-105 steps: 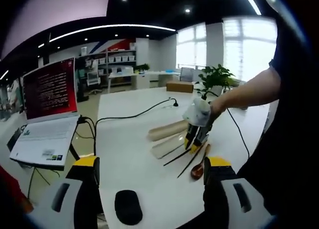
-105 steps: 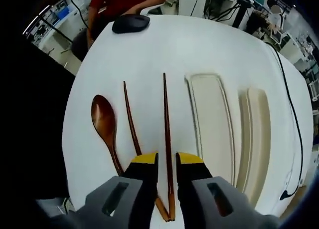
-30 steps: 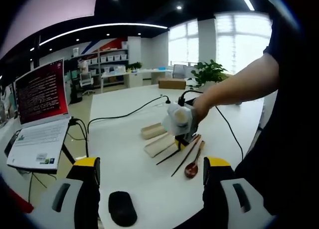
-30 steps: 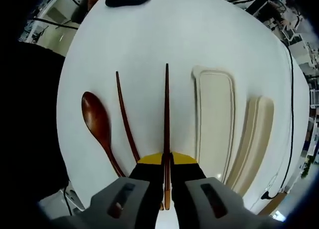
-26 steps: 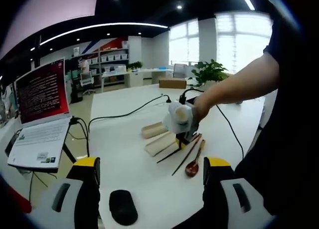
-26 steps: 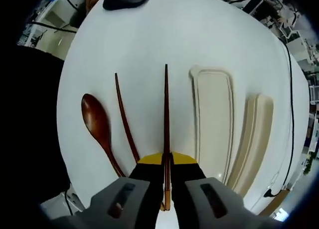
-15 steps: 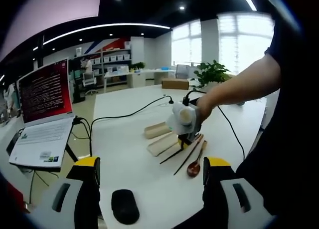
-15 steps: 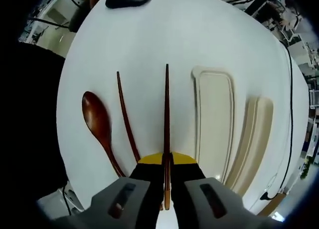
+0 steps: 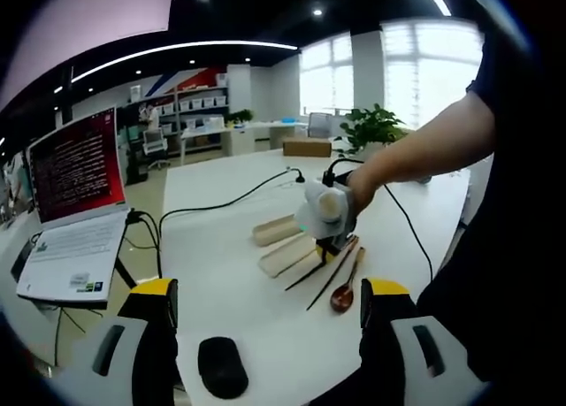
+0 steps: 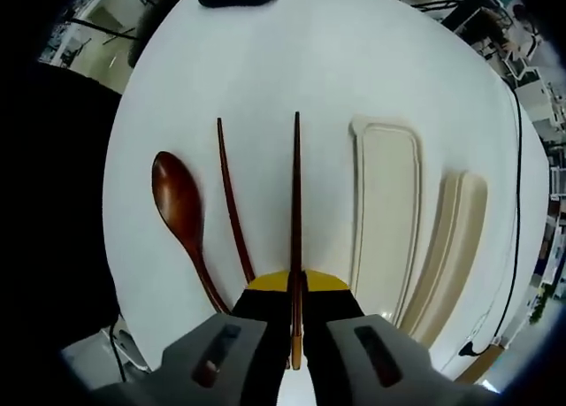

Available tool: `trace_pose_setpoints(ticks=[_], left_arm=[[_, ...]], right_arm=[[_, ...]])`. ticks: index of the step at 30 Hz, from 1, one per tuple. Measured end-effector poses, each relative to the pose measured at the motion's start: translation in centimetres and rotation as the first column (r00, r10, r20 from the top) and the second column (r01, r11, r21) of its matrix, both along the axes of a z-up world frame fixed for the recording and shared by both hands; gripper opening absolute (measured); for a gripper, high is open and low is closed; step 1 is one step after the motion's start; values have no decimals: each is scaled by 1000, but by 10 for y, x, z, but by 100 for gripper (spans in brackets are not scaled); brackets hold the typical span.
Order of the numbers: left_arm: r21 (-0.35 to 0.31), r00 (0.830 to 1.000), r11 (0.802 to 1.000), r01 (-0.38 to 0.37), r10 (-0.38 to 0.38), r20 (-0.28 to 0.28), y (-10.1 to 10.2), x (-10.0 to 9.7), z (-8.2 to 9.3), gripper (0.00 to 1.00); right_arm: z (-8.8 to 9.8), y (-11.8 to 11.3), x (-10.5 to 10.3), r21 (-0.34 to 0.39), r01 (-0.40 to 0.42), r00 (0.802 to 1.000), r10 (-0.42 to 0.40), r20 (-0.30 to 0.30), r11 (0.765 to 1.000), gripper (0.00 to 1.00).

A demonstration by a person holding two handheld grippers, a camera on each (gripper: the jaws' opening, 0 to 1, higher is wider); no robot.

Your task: Arrange the utensils inside the cutlery case until each visible utensil rests in its matching compartment.

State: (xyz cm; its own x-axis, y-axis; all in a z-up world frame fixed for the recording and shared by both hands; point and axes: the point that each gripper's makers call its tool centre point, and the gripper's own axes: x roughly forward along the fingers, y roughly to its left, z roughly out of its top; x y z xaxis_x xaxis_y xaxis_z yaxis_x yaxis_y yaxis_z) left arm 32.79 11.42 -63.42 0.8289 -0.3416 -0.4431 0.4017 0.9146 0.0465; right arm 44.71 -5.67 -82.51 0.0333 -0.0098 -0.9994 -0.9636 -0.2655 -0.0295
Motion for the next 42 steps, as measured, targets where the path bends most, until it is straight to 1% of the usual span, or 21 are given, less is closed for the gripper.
trace_pose_setpoints(ticks=[4, 9, 16, 20, 25, 31, 36, 42], left_arm=[[1, 1000, 1000, 12, -12, 1, -6, 1, 2, 87], [2, 1000, 1000, 11, -11, 8, -7, 3, 6, 87], [7, 1000, 1000, 14, -14, 1, -8, 1, 5, 87], [-1, 1000, 1000, 8, -8, 3, -7, 1, 5, 87], [-3, 1000, 1000, 10, -10, 3, -7, 3, 4, 87], [4, 1000, 1000, 22, -23, 8, -7, 7, 5, 87], [2, 999, 1000, 31, -31, 22, -9, 13, 9, 87], [2, 999, 999, 38, -38, 24, -12, 15, 8, 87]], right_arm=[[2, -1, 0, -1, -4, 1000, 4, -1, 1000, 0], [3, -2, 0, -2, -6, 1000, 6, 7, 1000, 0], [5, -3, -3, 4, 7, 1000, -7, -4, 1000, 0], [8, -2, -4, 5, 7, 1000, -7, -5, 1000, 0], [12, -3, -1, 5, 5, 1000, -5, -1, 1000, 0], [20, -2, 1, 22, -4, 1000, 4, 10, 1000, 0], [23, -4, 3, 33, 1, 1000, -2, 15, 999, 0], [30, -6, 5, 60, 4, 1000, -6, 19, 998, 0]])
